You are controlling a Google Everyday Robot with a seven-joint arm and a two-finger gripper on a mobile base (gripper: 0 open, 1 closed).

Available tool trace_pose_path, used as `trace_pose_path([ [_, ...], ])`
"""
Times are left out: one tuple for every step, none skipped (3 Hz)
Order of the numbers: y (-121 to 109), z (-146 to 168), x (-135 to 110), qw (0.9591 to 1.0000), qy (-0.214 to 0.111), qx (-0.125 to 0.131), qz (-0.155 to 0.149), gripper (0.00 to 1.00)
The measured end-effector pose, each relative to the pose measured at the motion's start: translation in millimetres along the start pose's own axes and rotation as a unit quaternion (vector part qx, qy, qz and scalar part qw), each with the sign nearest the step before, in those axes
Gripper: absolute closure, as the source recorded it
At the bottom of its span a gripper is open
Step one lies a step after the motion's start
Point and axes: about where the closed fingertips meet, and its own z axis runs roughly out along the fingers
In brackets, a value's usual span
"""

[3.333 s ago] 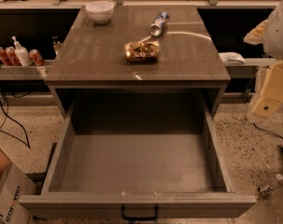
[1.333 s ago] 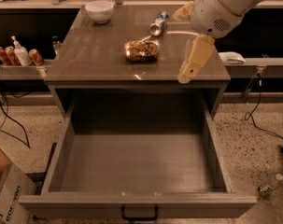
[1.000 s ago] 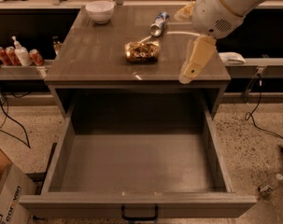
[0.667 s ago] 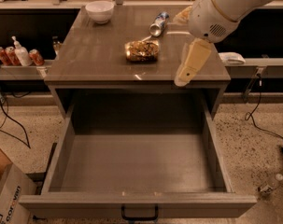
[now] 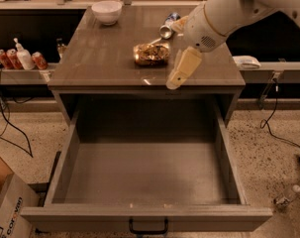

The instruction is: Place orange can into top drawer

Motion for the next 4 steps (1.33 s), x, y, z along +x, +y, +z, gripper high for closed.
trace_pose_path([
  [-19, 25, 3, 0.9996, -0.026, 0.003, 0.013, 0.0],
  [-37, 45, 6, 0.9987, -0.046, -0.001, 0.022, 0.0],
  [-56, 61, 9, 0.9981, -0.056, -0.009, 0.025, 0.0],
  [-72, 75, 12, 0.9982, -0.052, -0.022, 0.022, 0.0],
])
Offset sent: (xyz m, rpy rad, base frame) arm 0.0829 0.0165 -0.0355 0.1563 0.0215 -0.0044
